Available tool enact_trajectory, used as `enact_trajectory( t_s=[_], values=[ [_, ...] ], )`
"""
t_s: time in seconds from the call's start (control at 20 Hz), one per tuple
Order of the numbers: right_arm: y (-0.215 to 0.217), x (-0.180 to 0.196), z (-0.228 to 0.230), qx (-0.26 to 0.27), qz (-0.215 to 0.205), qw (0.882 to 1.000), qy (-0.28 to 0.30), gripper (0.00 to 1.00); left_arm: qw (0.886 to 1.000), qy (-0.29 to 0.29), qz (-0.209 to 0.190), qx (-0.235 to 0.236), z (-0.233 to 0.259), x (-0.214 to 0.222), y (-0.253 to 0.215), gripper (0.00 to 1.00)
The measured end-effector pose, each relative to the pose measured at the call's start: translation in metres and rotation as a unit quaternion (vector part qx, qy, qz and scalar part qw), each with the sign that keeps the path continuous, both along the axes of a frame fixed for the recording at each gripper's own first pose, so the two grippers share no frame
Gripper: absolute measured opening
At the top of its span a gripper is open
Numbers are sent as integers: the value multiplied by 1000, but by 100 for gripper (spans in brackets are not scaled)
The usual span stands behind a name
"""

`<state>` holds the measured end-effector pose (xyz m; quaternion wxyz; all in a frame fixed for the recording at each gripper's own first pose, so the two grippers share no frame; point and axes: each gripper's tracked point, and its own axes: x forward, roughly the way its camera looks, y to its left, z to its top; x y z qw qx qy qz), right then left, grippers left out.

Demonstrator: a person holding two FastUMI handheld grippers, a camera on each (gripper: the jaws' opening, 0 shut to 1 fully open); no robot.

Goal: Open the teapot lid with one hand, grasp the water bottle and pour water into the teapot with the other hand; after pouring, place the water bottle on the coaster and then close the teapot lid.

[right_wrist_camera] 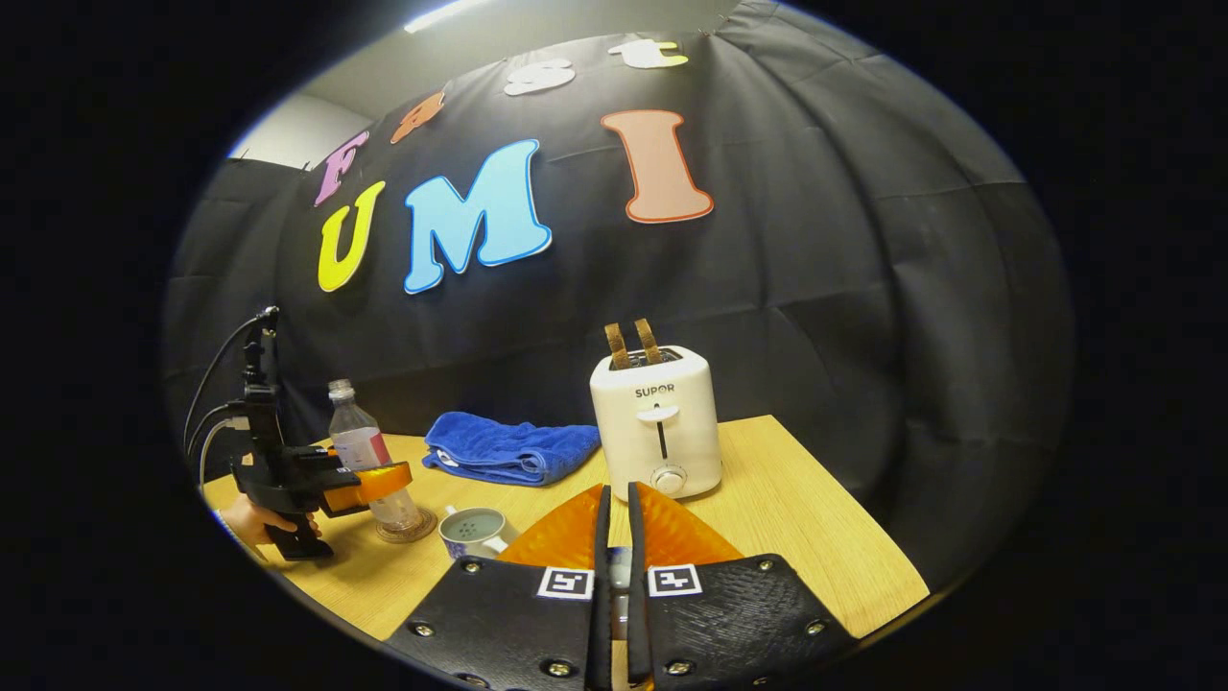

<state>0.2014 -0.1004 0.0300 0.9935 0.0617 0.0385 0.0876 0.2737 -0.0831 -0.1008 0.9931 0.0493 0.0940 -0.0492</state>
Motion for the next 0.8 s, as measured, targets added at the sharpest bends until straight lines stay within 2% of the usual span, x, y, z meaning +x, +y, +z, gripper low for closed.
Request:
enact_trajectory(
  t_s=[0.25, 0.4, 0.45, 0.5, 0.8],
  values=[
    [2, 2, -6, -4, 2, 1000, 7, 6, 1000, -6, 5, -17, -2, 2, 5, 88],
    [6, 2, -8, -9, 4, 1000, 8, 6, 1000, -1, 6, -11, -5, 2, 6, 89],
    [7, 2, -10, -11, 6, 1000, 9, 6, 1000, 1, 6, -11, -5, 0, 6, 98],
    [9, 2, -9, -12, 9, 1000, 9, 6, 1000, 3, 5, -16, -6, 1, 6, 100],
    [32, -6, 3, -9, 43, 999, -5, 7, 998, 27, 14, -48, -14, -16, 12, 100]
  ],
)
